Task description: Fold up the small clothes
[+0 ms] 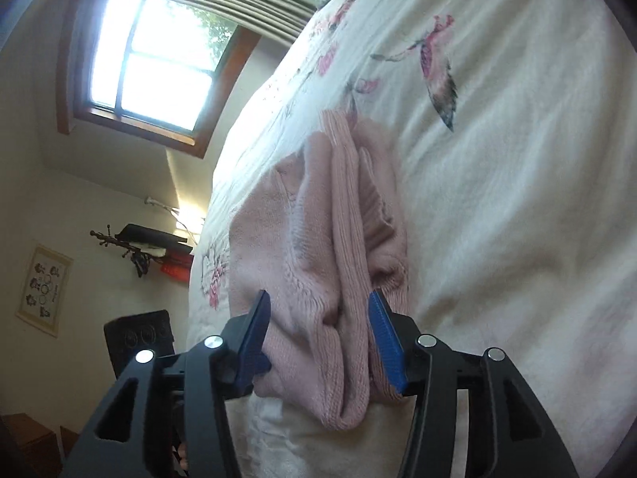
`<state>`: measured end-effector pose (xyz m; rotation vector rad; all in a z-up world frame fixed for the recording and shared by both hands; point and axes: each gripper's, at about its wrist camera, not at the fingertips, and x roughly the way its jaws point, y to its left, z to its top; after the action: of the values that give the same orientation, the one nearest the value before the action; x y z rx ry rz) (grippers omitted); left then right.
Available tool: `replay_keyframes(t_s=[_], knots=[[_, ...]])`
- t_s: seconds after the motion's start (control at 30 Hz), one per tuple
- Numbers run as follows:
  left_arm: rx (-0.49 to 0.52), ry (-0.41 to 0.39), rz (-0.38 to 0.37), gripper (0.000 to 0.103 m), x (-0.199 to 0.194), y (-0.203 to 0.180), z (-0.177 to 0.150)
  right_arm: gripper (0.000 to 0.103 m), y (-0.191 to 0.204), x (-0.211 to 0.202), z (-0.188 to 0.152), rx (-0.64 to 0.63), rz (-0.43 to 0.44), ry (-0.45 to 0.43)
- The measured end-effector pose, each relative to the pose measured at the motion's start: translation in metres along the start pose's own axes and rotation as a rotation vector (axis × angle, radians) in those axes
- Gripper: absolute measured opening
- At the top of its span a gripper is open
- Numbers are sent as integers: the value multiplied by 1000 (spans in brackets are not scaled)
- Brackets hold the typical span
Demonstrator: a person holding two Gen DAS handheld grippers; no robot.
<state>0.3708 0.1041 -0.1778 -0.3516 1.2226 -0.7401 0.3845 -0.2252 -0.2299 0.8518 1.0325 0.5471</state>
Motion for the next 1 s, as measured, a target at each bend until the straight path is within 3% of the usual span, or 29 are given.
replay_keyframes(t_s=[0.13,0.17,0.2,0.27,0.3,0.37,0.43,0.5,0.57,0.7,0.73,0.77,0.8,0.87,0.93,1.0], knots=[[40,-2,-43,46,4,-13,-1,48,2,45,12,8,-24,174],[35,9,-40,46,9,-13,0,30,0,56,13,25,-34,210],[24,25,-32,46,15,-10,0,19,-1,59,12,29,-41,216],[-7,93,-2,40,33,-1,-1,13,6,50,13,-39,-81,134],[-22,124,15,33,41,6,-3,13,8,44,12,-73,-116,88],[-47,138,3,30,48,12,-5,13,1,49,4,-86,-159,88],[-52,128,-23,31,43,9,-4,17,-2,53,0,-73,-88,131],[-29,99,-64,31,32,0,-2,28,2,49,10,-58,-40,103],[2,62,-90,32,23,-9,-1,35,9,41,28,-59,-63,41],[7,66,-84,33,32,-10,6,36,22,66,56,-79,-98,72],[-7,80,-80,33,38,-6,7,35,24,78,59,-94,-110,108],[-26,100,-70,33,44,-1,6,17,26,89,60,-118,-150,136],[-47,117,-58,33,51,4,5,12,31,92,59,-161,-200,137],[-73,127,-67,33,61,5,8,9,38,82,59,-217,-259,64],[-80,120,-79,33,64,5,9,8,31,70,59,-193,-282,-1],[-85,122,-86,33,63,3,9,8,15,74,61,-147,-275,-8]])
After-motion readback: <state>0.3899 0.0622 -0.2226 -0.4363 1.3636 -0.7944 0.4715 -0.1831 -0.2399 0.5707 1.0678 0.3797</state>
